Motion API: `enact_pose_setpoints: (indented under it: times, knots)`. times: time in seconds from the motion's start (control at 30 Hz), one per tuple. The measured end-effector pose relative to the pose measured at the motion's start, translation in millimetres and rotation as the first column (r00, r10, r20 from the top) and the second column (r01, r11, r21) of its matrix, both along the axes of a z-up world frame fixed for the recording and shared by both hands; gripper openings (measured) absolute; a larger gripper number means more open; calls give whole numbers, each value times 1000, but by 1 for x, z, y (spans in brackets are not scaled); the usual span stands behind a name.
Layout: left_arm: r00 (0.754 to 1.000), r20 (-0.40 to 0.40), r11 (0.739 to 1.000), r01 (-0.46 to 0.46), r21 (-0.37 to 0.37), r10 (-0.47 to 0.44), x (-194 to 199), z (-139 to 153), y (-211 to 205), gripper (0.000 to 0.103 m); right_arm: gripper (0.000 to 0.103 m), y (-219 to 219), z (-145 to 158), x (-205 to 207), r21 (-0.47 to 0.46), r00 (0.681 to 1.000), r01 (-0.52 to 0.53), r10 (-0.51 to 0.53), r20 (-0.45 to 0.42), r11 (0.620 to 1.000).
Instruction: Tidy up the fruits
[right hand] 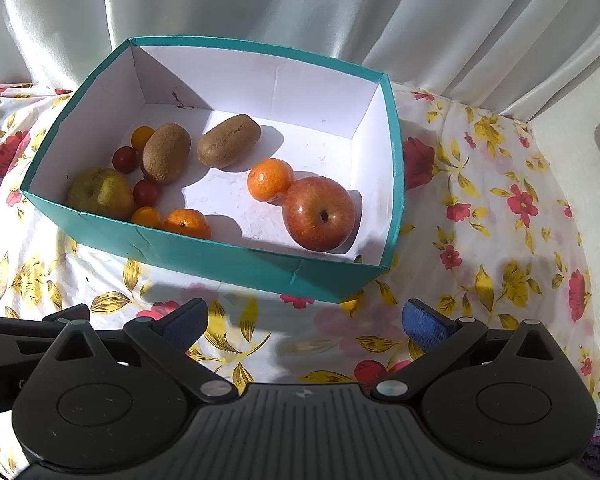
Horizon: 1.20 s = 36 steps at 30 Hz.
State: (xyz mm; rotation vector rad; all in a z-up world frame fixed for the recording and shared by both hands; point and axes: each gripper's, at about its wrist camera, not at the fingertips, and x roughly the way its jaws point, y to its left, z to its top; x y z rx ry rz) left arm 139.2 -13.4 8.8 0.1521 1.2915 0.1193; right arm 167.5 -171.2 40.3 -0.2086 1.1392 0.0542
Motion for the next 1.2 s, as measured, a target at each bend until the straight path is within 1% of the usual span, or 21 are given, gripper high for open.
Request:
enact_pose_setpoints:
  times: [0.67,1.2]
  knots:
    - [1000,12,1000,-5,0,5,2,-2,3,91,103,2,-4,4,-11,1000,-5,5,-6,1000]
    - [1000,18,1000,-7,-6,7,1,-2,3,91,103,3,-4,2,-22,1000,-6,6,8,1000]
